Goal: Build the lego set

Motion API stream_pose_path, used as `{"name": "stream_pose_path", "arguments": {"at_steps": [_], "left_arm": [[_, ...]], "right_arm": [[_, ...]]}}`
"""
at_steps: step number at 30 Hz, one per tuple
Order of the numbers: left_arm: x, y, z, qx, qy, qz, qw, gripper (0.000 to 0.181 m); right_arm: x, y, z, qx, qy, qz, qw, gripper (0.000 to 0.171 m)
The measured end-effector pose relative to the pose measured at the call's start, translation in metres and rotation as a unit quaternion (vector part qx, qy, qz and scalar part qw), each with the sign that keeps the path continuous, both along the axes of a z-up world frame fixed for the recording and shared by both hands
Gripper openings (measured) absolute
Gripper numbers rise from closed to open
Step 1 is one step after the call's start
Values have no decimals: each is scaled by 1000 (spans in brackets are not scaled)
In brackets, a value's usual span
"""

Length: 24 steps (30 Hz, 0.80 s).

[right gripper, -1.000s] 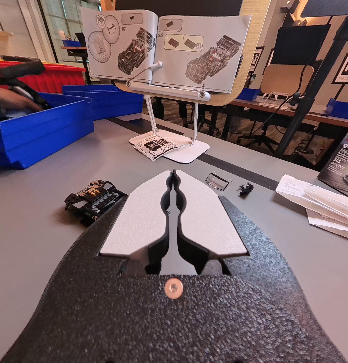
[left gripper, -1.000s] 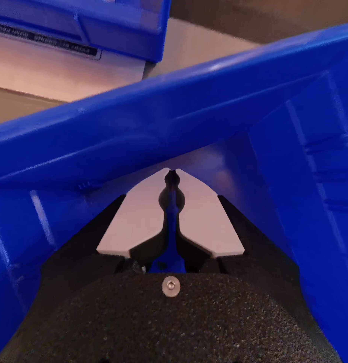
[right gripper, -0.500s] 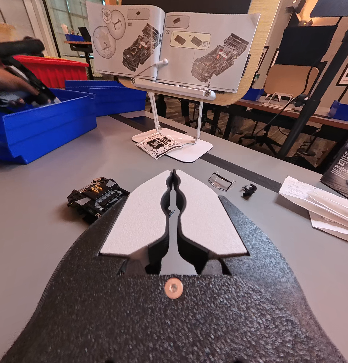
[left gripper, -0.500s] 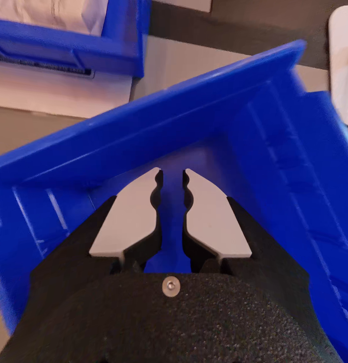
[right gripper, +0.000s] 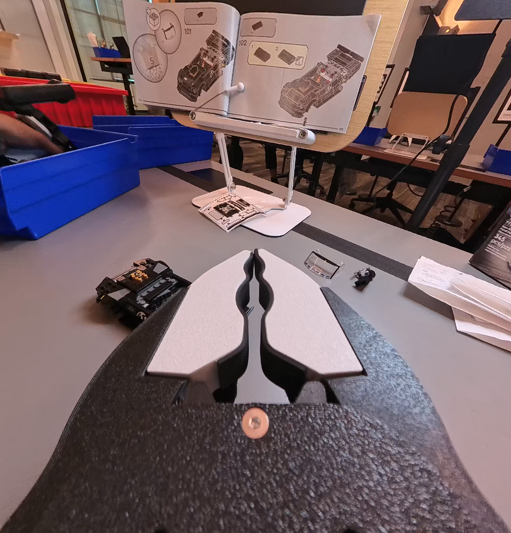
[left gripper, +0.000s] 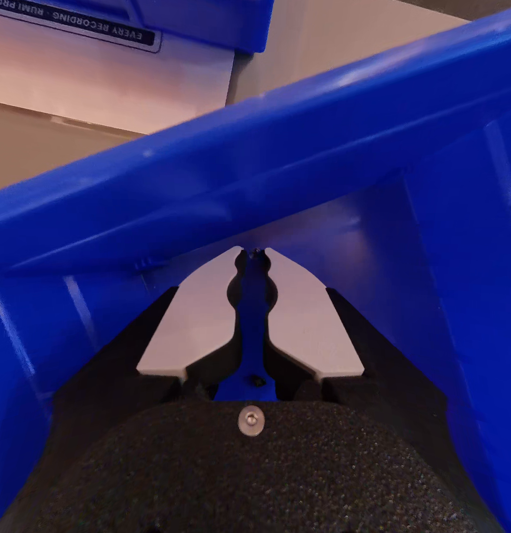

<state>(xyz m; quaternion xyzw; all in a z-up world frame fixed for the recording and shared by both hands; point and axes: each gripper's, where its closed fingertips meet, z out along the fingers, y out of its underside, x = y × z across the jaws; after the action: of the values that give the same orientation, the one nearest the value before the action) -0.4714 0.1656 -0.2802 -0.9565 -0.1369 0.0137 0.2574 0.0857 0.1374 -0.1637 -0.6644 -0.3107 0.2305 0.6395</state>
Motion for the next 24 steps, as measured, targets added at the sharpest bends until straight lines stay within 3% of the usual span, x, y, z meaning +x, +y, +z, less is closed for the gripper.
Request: {"name": "stream_pose_path", "arguments": {"at_steps": [9, 14, 19, 24], "left_arm": [[3, 2, 4, 6, 13, -20, 1000, 8], [30, 14, 56, 85, 10, -66, 994, 8], [129, 14, 137, 171, 28, -219, 960, 8], [269, -11, 149, 163, 39, -400, 901, 7]], "right_arm": [[0, 0, 0, 1, -1, -2, 1000, 0], [1, 1, 1, 0, 3, -2, 1000, 0], [0, 1, -1, 1, 0, -3, 1000, 0], [2, 1, 2, 5, 1, -7, 1000, 0]]}}
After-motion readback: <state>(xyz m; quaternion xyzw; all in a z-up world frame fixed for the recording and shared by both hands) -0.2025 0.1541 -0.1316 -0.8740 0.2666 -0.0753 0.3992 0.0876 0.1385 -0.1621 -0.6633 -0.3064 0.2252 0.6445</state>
